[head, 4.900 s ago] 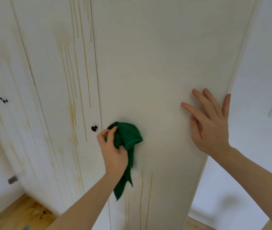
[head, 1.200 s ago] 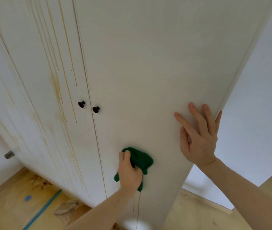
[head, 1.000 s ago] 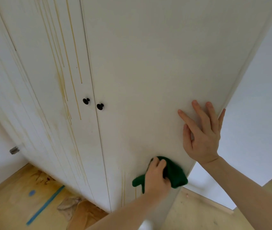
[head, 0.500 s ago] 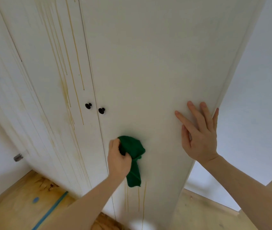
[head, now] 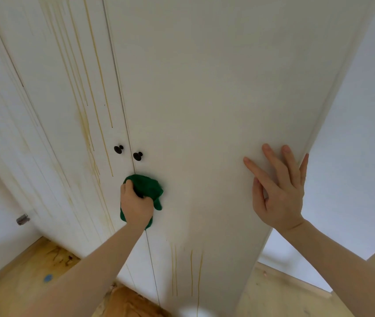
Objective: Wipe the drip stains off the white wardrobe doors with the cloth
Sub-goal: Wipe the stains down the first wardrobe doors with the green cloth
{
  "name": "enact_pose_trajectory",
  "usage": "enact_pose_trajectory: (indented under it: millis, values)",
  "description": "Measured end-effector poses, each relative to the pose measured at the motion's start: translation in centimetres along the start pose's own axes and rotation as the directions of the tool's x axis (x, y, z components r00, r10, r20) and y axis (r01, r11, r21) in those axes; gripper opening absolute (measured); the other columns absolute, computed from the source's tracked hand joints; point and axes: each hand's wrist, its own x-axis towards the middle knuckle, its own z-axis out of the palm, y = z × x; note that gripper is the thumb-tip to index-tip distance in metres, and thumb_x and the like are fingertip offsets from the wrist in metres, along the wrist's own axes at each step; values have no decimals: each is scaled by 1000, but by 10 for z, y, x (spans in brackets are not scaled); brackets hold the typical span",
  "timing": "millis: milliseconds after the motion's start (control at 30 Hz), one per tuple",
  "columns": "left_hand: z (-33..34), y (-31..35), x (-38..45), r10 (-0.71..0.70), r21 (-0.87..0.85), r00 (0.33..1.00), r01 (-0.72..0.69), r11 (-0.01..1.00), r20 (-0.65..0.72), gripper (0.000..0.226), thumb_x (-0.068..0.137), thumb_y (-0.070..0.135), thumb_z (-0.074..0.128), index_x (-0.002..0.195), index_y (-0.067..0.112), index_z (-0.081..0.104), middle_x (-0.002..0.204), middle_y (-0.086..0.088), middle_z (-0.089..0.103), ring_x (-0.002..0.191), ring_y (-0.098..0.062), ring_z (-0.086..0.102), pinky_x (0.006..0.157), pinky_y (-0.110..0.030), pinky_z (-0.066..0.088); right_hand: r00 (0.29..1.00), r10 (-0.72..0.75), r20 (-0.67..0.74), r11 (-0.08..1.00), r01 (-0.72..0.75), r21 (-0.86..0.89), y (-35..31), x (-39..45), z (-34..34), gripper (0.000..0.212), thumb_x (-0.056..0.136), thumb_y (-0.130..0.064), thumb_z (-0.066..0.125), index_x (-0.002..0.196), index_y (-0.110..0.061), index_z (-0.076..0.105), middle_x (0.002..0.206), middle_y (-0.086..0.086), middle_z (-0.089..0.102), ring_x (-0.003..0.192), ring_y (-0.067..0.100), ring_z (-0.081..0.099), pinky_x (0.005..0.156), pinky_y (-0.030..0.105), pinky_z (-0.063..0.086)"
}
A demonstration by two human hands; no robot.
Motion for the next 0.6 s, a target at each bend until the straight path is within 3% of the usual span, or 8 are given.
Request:
enact_pose_trajectory:
  millis: [167, 367, 467, 600]
  values:
    - [24, -14, -39, -111, 29, 991, 109, 994, 77, 47, 73, -11, 55, 115, 7, 48, 114, -10, 50, 93, -31, 56, 76, -45, 55, 1000, -13, -14, 1000, 13, 5, 1, 0, 2, 49, 85, -2, 60, 128, -21, 73, 146, 8, 56, 147, 35, 34, 123, 62, 16]
    - [56, -17, -98, -41, 41, 975, 32, 999, 220, 45, 70, -11, 57, 109, 12, 51, 110, -1, 48, 95, -27, 56, 68, -36, 54, 1000, -7, -21, 1000, 7, 4, 1, -1, 4, 48, 86, -2, 60, 127, -22, 74, 145, 7, 57, 146, 36, 36, 123, 63, 15]
    - [73, -8, -131, 17, 33, 950, -29, 999, 312, 47, 70, -7, 60, 113, 10, 56, 115, 2, 52, 104, -20, 55, 84, -38, 57, 1000, -8, -20, 1000, 8, 1, 1, -1, 4, 47, 86, -3, 60, 127, -22, 73, 146, 7, 56, 146, 36, 36, 122, 63, 16]
    - [93, 26, -183, -5, 23, 892, -6, 1000, 452, 50, 71, 0, 57, 119, 14, 57, 123, 5, 52, 113, -17, 54, 100, -33, 51, 1000, -12, -23, 1000, 12, -4, 1, -1, 4, 47, 87, -3, 59, 127, -22, 73, 146, 8, 57, 146, 37, 36, 122, 63, 17]
